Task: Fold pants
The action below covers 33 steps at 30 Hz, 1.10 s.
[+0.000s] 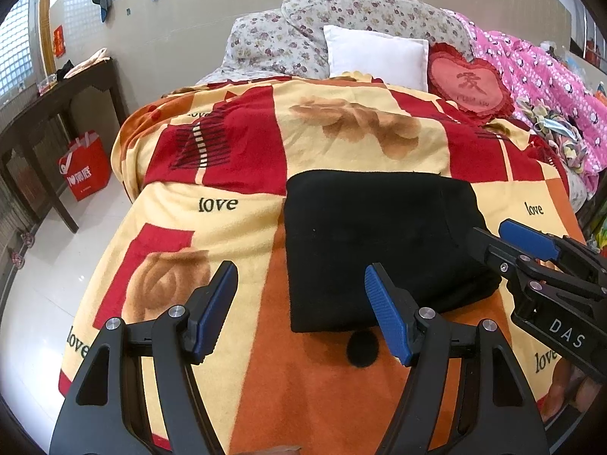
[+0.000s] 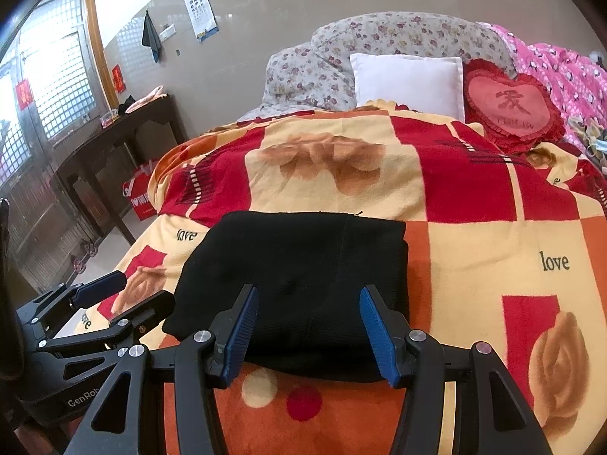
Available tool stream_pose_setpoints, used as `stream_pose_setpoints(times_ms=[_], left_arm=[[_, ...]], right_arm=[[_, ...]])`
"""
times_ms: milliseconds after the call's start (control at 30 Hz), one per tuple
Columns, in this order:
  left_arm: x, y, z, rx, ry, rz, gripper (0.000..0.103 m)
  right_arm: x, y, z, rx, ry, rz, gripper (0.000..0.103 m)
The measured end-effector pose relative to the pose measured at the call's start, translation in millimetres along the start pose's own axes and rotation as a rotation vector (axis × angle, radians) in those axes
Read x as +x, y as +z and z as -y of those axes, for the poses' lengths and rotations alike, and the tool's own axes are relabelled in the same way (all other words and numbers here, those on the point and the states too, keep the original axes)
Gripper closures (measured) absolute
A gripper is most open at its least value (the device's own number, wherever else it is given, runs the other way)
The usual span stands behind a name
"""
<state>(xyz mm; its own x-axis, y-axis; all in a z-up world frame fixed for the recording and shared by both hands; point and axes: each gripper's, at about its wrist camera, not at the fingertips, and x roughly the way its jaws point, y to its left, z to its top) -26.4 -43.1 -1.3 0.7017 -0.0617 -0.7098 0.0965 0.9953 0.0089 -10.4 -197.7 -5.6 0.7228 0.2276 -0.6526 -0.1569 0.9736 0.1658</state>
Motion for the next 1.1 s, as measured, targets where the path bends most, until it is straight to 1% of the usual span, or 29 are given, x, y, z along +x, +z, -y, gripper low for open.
stream_pose_setpoints(times_ms=[833, 1000, 1100], left_arm=[[4.4, -3.3, 4.3, 0.004, 0.000, -0.004, 0.033], [4.9, -4.2, 6.1, 0.000, -0.006, 0.010, 0.033], [4.9, -3.4, 7.8, 0.014, -0.005, 0.019, 0.033]], right_arm=[[5.1, -4.6, 2.1, 0.005, 0.005, -0.020, 0.049], [4.8, -7.4, 8.8, 0.013, 0.006, -0.021, 0.049], [1.2, -8.1, 23.4, 0.023, -0.011, -0.014, 0.049]])
